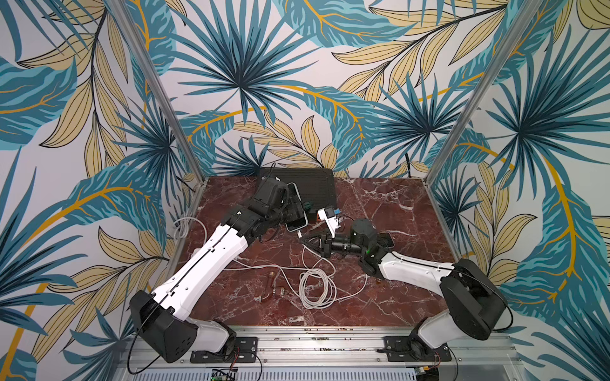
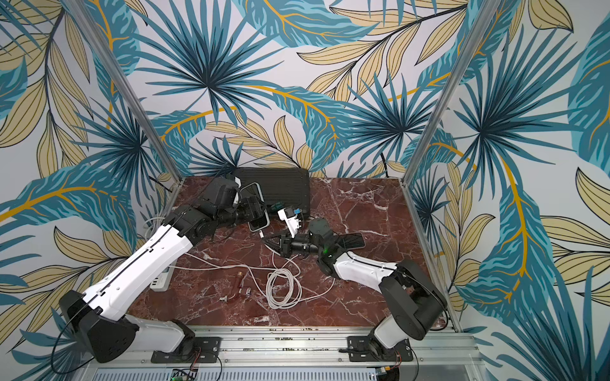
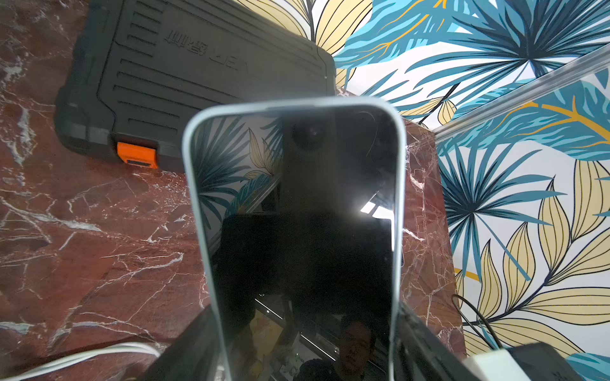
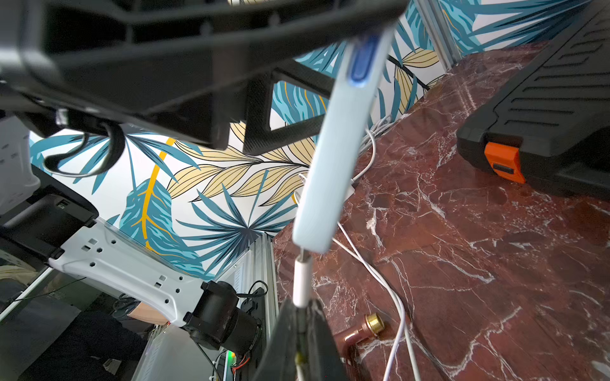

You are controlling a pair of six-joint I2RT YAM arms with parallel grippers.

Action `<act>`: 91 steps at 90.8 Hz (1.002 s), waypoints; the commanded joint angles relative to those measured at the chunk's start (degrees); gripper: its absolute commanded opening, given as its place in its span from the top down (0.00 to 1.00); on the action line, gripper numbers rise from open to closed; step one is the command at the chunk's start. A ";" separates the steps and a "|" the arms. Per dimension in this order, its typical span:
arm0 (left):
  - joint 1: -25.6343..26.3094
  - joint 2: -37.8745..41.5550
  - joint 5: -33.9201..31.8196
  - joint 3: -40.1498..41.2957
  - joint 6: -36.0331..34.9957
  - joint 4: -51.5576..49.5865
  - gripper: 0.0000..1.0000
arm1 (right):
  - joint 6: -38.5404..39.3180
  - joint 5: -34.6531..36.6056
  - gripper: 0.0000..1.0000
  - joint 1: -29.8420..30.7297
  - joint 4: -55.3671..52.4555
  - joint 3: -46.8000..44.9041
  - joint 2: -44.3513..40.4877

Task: Plug the charging cable into the phone
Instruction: Insert the charging cable into the phone.

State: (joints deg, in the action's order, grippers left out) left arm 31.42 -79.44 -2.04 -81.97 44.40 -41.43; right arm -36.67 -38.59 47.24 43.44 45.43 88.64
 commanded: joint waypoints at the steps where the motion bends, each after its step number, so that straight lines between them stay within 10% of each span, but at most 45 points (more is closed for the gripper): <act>1: 0.14 1.97 0.53 0.62 0.11 3.35 0.88 | -0.36 0.14 1.00 0.39 1.93 0.63 0.83; 91: 0.14 3.16 0.55 1.65 0.59 3.81 0.87 | 0.96 -0.88 1.00 0.41 1.48 -1.96 0.99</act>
State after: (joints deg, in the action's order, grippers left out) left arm 31.42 -78.63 -1.43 -80.07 44.60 -40.91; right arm -36.45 -39.16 47.35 44.07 44.82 89.49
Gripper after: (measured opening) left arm 0.785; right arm 0.106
